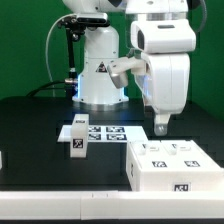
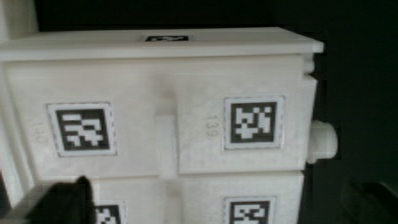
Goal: Assemble cabinet
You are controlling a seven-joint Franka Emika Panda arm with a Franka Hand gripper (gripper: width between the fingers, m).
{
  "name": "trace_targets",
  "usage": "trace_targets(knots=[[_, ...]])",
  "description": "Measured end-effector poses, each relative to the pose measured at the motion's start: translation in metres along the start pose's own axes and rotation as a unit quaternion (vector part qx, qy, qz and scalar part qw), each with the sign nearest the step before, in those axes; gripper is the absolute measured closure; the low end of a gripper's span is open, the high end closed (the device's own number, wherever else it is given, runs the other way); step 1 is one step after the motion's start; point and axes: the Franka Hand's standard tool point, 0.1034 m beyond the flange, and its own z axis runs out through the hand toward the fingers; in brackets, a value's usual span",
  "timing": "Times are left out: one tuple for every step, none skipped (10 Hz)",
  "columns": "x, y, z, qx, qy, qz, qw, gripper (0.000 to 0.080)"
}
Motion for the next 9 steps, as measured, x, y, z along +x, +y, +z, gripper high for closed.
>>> trace_targets(knots=[[0.0,0.0,0.0,0.0,0.0,0.0,1.0,0.0026],[0.0,-0.001,0.001,0.001,0.0,0.0,1.0,0.0005],[0.0,-0.001,0.001,0.001,0.0,0.0,1.0,0.0005],[-0.001,-0.001,0.0,-0.003,0.001,0.017,1.0,0.0002],[-0.004,-0.006,-0.004,-0.028,0.004,0.061,0.998,0.0002],[-0.009,-0.017,-0.005,-0.047,0.011,0.089,0.995,0.0002],[-0.014,-0.026,-0.002,-0.056,0.021,0.118,0.991,0.0002],[-0.011,-0.027,-0.001,-0.058,0.025,0.16,0.985,0.0002],[-0.012,-0.025,-0.002,-0.048,0.027,0.172,0.984,0.0002]])
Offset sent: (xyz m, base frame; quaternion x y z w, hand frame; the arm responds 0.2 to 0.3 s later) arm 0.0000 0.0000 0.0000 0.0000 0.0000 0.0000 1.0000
